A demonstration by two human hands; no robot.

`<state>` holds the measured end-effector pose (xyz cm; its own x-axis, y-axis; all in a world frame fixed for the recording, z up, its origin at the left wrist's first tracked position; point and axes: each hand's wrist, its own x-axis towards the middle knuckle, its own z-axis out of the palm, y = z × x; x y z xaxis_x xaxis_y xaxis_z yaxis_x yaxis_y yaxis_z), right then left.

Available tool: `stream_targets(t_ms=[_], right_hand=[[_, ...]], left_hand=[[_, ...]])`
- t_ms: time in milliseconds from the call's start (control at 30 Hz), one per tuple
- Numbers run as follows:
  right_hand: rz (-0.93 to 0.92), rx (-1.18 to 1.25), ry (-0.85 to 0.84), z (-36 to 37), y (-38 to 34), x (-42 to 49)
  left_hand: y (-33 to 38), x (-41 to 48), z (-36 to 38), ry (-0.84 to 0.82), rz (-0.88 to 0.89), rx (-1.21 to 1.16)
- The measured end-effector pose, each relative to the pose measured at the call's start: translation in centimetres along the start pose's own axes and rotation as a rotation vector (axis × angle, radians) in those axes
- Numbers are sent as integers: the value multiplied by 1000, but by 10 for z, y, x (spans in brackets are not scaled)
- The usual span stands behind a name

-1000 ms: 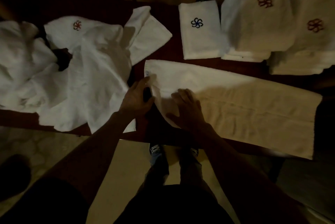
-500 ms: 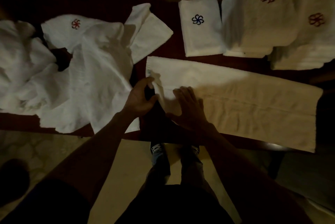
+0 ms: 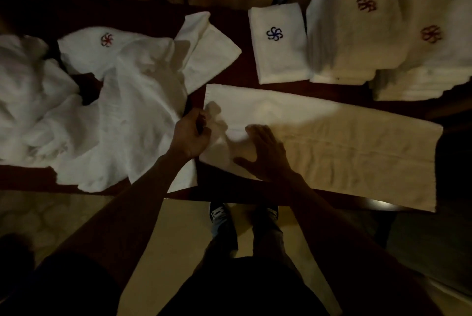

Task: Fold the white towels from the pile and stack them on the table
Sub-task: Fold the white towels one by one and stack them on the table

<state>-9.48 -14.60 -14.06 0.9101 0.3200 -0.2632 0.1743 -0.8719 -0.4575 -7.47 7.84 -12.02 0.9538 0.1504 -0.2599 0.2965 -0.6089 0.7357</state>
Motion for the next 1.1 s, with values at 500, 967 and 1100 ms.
stream_targets(t_ms=[500, 967, 1100], right_hand=[[15, -66, -87, 3, -6, -13], [-58, -49, -8, 11, 3, -34], [-21, 10, 104, 0, -2, -30]], left_hand=[[-25, -18, -8, -197, -12, 170], [-40, -17, -11, -287, -86, -185], [-42, -15, -19, -298, -90, -137]])
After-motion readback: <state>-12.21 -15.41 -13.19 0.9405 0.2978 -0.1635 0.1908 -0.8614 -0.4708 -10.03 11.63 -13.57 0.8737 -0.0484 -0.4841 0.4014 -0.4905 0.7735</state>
